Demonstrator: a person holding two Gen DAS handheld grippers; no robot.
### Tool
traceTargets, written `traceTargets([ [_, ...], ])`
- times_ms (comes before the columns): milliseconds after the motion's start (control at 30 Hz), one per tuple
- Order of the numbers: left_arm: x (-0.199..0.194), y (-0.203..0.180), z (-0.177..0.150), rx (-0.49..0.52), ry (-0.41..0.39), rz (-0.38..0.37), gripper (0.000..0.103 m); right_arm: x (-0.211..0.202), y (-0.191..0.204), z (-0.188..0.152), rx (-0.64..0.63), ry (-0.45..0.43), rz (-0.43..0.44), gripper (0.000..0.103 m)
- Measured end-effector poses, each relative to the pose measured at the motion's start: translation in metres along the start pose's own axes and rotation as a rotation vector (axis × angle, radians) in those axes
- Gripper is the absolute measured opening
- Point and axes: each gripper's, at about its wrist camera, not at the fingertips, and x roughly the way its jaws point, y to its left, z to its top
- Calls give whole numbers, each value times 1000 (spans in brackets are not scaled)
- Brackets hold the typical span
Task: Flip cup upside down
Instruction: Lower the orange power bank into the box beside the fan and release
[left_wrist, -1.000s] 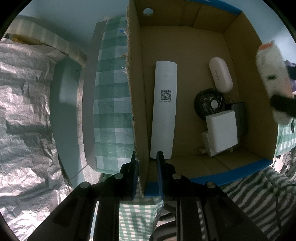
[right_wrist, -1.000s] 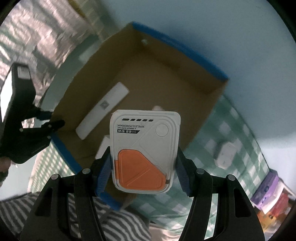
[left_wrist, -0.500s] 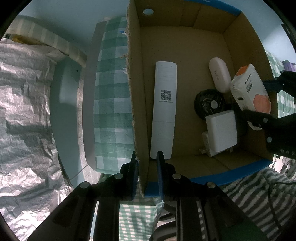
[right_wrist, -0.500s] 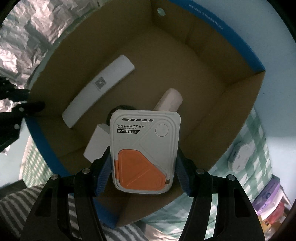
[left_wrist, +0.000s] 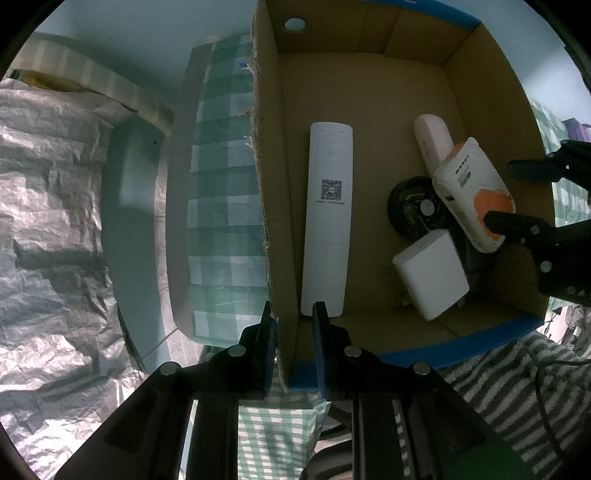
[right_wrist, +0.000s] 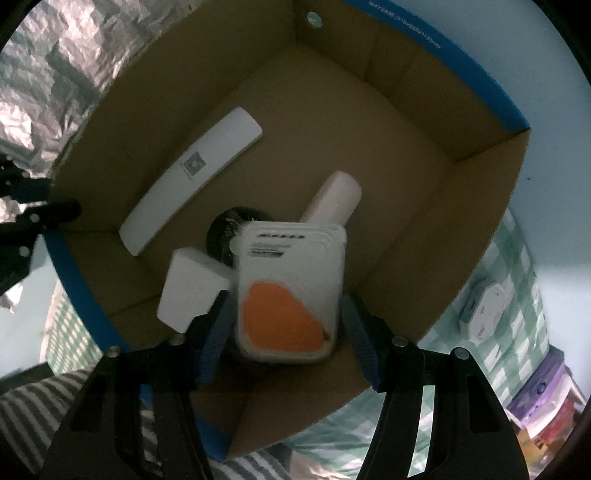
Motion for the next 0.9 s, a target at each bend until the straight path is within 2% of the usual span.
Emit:
traceTargets([
  [500, -3, 1, 0, -1, 1, 0, 17, -59, -26, -16, 87, -92, 32, 62],
  [700, -2, 1, -1, 1, 1, 1, 17, -80, -54, -25, 151, -126, 12, 62],
  [900, -3, 1, 0, -1, 0, 1, 17, -80, -88, -34, 234, -121, -9, 62],
])
